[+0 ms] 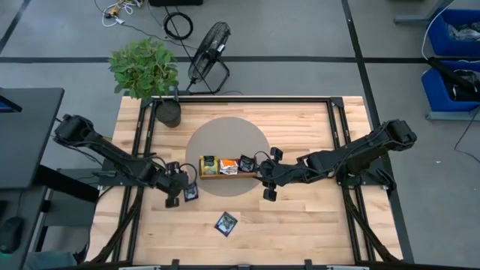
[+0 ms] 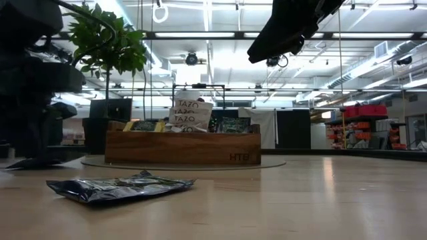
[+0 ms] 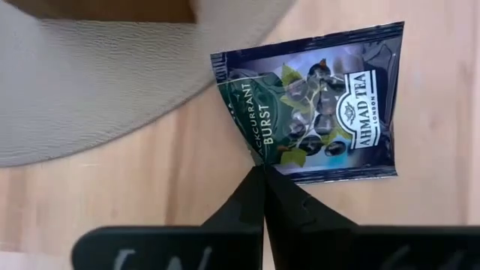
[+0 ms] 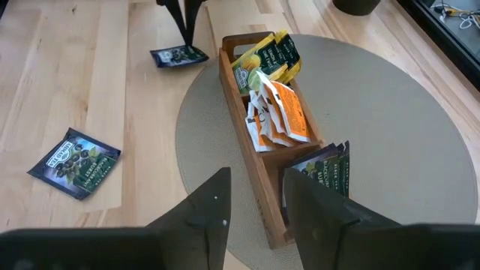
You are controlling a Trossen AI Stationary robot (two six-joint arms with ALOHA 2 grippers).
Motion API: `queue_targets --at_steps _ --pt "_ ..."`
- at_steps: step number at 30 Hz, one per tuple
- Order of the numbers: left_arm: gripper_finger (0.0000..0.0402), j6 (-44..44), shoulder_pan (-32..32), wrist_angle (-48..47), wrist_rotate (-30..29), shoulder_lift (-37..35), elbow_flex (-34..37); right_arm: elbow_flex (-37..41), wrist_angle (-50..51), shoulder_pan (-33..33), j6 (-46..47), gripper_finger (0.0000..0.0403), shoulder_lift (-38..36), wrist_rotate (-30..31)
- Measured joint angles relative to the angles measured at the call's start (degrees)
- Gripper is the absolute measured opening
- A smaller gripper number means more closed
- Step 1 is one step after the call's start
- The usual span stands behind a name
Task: Pick & Place Tea
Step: Put the top violet tea bag into the wooden organizer
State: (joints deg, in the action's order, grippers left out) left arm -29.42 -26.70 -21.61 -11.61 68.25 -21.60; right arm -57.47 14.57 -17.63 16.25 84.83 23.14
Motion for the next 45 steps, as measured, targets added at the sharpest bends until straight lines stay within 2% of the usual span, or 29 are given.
queue_targets --at_steps 5,8,16,26,31,35,40,45 --pt "0.0003 -2.1 -3.3 -2.5 1.1 0.1 -2.3 0.0 0.0 0.0 0.0 0.0132 0.0 0.0" --pt "0.0002 -4.0 -5.5 -3.8 -0.3 0.1 -3.8 0.0 0.0 0.0 0.0 0.0132 0.0 0.0" --pt "0.0002 -6.4 -10.7 -8.9 -8.6 0.0 -9.2 0.0 -4.6 0.0 0.7 0.0132 0.0 -0.2" --pt "0.0002 -5.4 -14.9 -22.0 -22.7 0.0 -21.7 0.0 -6.9 0.0 5.8 0.0132 0.0 -1.7" --pt "0.0002 -0.7 -15.2 -23.0 -31.5 0.0 -25.4 0.0 -13.0 1.0 5.7 0.0132 0.0 -2.9" --pt "0.0002 4.8 -14.9 -22.3 -38.5 0.0 -26.5 0.0 -19.4 3.2 6.6 0.0137 0.0 -7.7" --pt "0.0002 11.6 -13.7 -20.2 -45.0 0.0 -26.5 0.0 -23.9 6.3 11.3 0.0164 0.0 -11.5" --pt "0.0002 20.7 -11.9 -14.8 -48.9 0.0 -26.5 0.0 -26.4 8.9 14.8 0.0196 0.4 -13.2"
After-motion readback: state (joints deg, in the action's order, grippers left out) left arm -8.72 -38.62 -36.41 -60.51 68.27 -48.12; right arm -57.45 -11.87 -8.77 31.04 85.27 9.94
